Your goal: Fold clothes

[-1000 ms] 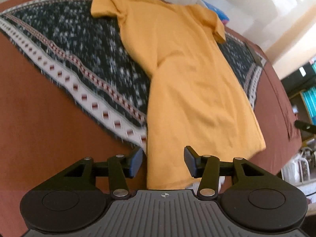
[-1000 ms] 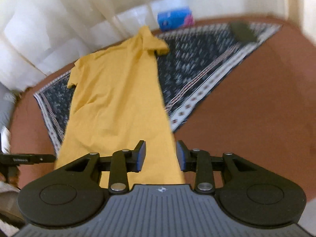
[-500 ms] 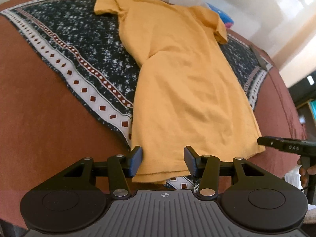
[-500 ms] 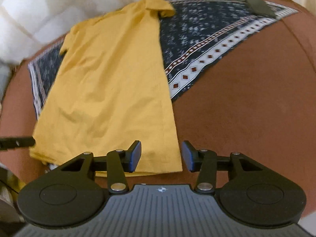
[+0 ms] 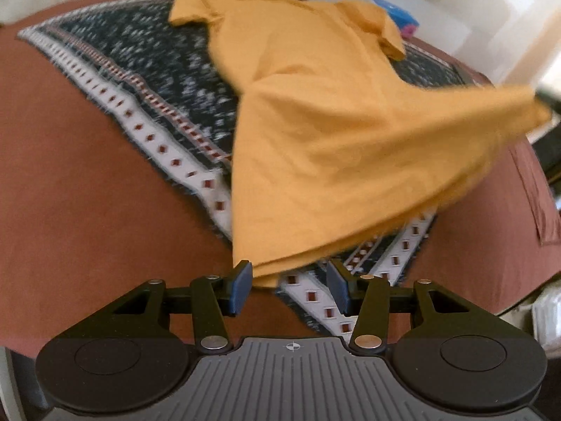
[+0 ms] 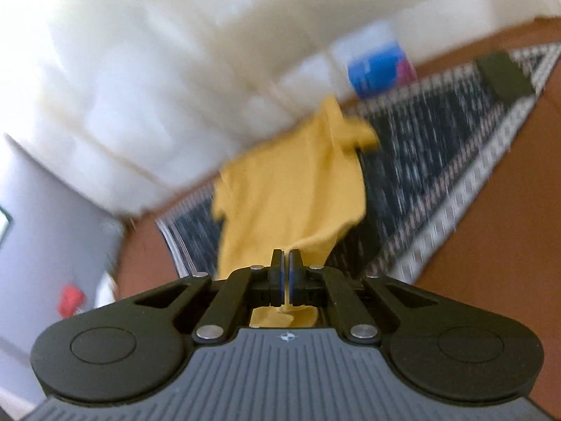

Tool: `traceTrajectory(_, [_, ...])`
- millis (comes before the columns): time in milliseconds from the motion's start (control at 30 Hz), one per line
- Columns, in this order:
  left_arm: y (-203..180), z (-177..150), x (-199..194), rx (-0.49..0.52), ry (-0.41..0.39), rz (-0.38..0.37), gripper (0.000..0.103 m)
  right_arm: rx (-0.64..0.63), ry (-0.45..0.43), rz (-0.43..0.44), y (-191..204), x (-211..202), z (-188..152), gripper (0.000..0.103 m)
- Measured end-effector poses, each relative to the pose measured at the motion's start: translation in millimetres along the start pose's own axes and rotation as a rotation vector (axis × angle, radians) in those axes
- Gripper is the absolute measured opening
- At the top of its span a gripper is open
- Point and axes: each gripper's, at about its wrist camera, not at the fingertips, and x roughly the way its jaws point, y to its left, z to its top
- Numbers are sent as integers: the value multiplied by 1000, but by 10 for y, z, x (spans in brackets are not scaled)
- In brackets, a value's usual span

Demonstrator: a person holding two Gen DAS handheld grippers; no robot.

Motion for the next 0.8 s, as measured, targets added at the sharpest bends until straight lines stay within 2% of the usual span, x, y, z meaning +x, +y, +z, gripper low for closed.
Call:
traceTrajectory(233, [-300, -26, 192, 75, -38, 51, 65, -46, -100, 37, 75, -203, 410, 0])
traceTrajectory(333, [-237, -61, 209, 25, -45, 62, 65, -65, -143, 53, 108, -290, 586, 0])
traceTrajectory(367, [-190, -83, 204, -5, -45, 60, 65, -78, -123, 37, 92, -243, 561, 0])
traceTrajectory(500, [11, -137, 189, -113, -41, 68, 65, -152, 64, -95, -56, 184, 196, 6])
traceTrajectory(600, [51, -169, 164, -129, -38, 72, 65, -207, 205, -194, -167, 504, -78, 14])
traceTrajectory(633, [54, -179, 163, -129, -36, 73, 66, -218, 238, -225, -211, 593, -171, 22])
traceTrajectory(667, [56, -189, 163, -128, -34, 74, 66, -223, 257, -257, -257, 673, -259, 36])
traceTrajectory(733, [61, -210, 161, -126, -31, 77, 67, -264, 262, -308, -301, 758, -364, 48])
traceTrajectory(800, [65, -230, 160, -125, -27, 79, 67, -308, 268, -352, -330, 822, -442, 49])
